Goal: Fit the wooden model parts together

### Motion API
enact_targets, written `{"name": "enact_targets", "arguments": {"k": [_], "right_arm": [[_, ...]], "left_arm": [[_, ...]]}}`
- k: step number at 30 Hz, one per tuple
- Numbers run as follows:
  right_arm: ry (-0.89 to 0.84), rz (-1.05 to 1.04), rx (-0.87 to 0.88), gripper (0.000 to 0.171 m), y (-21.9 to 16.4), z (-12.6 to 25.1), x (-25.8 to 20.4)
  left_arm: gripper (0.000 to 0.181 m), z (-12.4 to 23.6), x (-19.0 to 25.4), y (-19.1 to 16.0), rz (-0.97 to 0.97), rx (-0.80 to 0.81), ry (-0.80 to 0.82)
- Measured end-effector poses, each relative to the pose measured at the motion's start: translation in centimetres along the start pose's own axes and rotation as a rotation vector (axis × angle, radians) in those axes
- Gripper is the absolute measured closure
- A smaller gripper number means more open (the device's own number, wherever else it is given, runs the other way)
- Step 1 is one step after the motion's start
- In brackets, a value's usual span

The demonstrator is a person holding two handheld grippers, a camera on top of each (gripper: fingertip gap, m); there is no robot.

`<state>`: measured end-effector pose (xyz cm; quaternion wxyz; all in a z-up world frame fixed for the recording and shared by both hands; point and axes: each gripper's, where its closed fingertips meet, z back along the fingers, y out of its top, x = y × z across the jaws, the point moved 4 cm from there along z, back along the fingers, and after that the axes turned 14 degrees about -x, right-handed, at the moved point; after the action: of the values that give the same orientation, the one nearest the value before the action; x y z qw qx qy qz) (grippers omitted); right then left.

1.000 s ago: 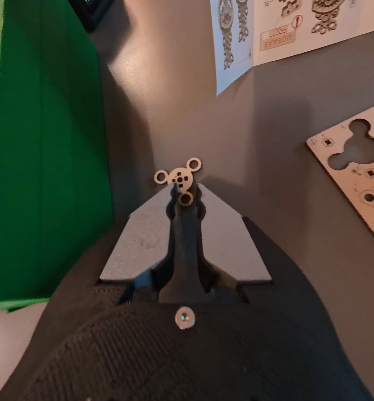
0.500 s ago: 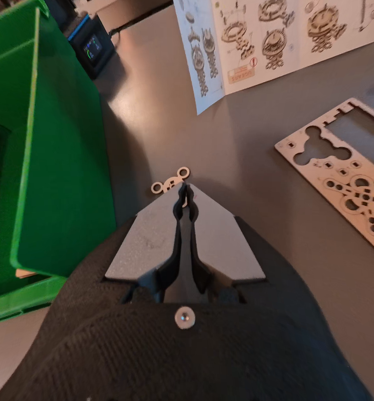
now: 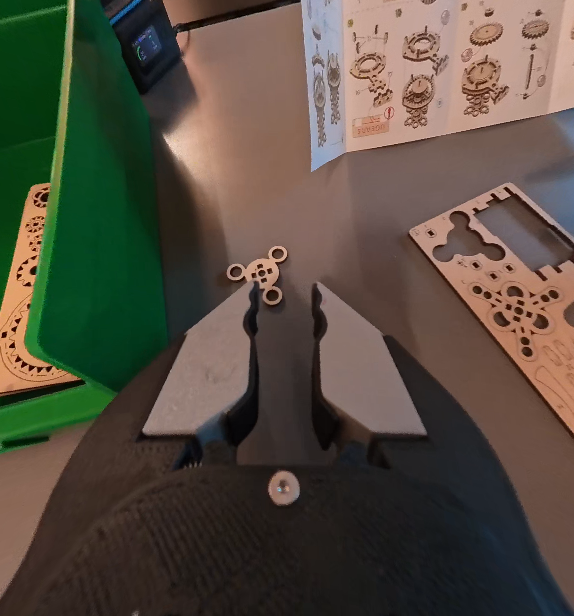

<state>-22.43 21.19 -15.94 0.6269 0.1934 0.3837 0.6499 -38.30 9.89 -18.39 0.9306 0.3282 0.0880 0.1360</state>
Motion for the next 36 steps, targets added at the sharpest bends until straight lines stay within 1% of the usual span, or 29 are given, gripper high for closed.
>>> {"name": "enact_targets", "arguments": {"k": [2,7,9,11,15,20,24,27,31,36], "right_arm": [[0.005,0.020,0.014,0.109,0.2,0.1,-0.3],[-0.022,0.075,0.035,0.109,0.6,0.4,-0.8],[-0.027,0.093,0.053,0.109,0.8,0.8,-1.1],[0.004,0.097,0.077,0.109,1.0,1.5,-1.7],[0.111,0.118,0.170,0.105,1.0,4.4,-3.2],[0.129,0.176,0.250,0.103,-0.3,9.8,-3.2],[0.050,0.198,0.264,0.102,-2.3,14.4,-0.4],[-0.059,0.170,0.233,0.102,-4.6,17.1,3.8],[-0.173,0.103,0.156,0.101,-8.4,19.6,9.5],[-0.263,0.063,0.070,0.102,-12.2,21.4,13.6]], "left_arm": [[0.149,0.1,0.1,0.0,0.001,0.003,0.002],[0.148,0.3,0.6,0.4,0.001,0.033,-0.002],[0.148,0.2,1.2,0.5,-0.002,0.044,-0.023],[0.147,0.3,2.1,0.7,-0.013,0.064,-0.053],[0.146,0.6,3.6,0.9,-0.058,0.085,-0.095],[0.145,1.3,5.3,1.7,-0.096,0.112,-0.174],[0.145,1.8,7.4,2.7,-0.160,0.149,-0.240],[0.145,2.0,8.9,3.3,-0.205,0.193,-0.303],[0.145,2.0,9.3,4.0,-0.226,0.268,-0.326],[0.143,2.0,8.5,4.2,-0.240,0.367,-0.341]]}}
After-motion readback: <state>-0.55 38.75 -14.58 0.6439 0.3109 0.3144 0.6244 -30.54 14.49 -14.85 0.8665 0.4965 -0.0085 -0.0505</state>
